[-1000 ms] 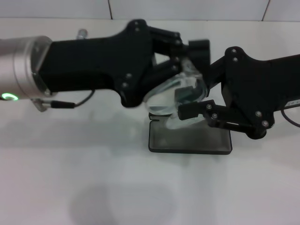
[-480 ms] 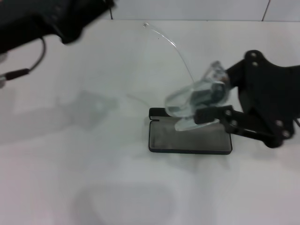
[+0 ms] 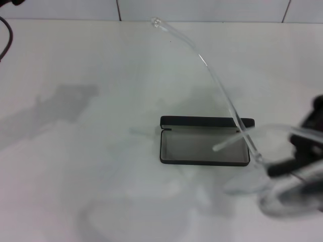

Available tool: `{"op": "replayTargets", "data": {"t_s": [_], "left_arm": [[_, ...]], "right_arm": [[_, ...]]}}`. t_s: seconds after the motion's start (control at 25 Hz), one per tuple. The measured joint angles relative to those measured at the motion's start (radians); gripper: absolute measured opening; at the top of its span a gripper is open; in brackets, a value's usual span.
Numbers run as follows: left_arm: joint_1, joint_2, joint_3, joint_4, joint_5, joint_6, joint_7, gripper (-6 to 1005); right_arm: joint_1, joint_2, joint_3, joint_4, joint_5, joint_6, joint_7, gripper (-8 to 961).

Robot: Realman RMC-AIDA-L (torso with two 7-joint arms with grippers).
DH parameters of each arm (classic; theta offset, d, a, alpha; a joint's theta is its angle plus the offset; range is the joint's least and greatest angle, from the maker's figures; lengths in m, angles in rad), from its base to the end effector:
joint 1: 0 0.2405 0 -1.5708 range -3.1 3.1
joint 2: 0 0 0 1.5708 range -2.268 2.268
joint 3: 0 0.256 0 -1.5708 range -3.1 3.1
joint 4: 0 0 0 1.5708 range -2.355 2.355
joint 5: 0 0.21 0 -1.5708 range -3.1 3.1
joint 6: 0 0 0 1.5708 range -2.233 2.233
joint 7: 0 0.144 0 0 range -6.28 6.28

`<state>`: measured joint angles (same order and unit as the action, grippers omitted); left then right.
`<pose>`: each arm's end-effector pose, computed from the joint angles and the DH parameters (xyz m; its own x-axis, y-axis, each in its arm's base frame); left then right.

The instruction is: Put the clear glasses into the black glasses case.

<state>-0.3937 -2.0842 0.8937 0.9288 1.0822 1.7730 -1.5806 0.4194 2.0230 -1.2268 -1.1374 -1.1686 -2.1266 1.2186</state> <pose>-0.1738 0.3126 0.1038 0.2951 0.0133 0.9554 0.2963 -0.9519 -0.0782 0.1278 0.2447 0.0707 0.4342 0.3222 -0.8413 0.5041 -0.8609 -0.0695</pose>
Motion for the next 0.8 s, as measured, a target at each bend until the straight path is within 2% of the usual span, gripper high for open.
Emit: {"op": "replayTargets", "data": {"t_s": [0.2, 0.32, 0.48, 0.64, 0.8], "left_arm": [[-0.031, 0.000, 0.024, -0.058, 0.026, -0.001, -0.003, 112], [-0.066, 0.000, 0.096, -0.073, 0.041, 0.004, -0.003, 112], [-0.111, -0.002, 0.190, -0.065, 0.041, 0.006, -0.004, 112], [-0.136, -0.002, 0.226, -0.065, 0.042, 0.006, -0.006, 112], [-0.144, -0.001, 0.252, -0.048, 0.044, 0.015, 0.003, 112]], "right_arm": [[0.007, 0.000, -0.014, -0.026, 0.063, -0.021, -0.055, 122], [0.034, 0.000, -0.014, -0.023, 0.069, -0.013, -0.073, 122], [0.096, -0.001, -0.012, 0.047, 0.068, 0.006, -0.100, 123], [0.152, -0.006, -0.008, 0.139, 0.064, 0.027, -0.131, 124], [0.176, -0.010, 0.004, 0.188, 0.021, 0.057, -0.154, 125]]}}
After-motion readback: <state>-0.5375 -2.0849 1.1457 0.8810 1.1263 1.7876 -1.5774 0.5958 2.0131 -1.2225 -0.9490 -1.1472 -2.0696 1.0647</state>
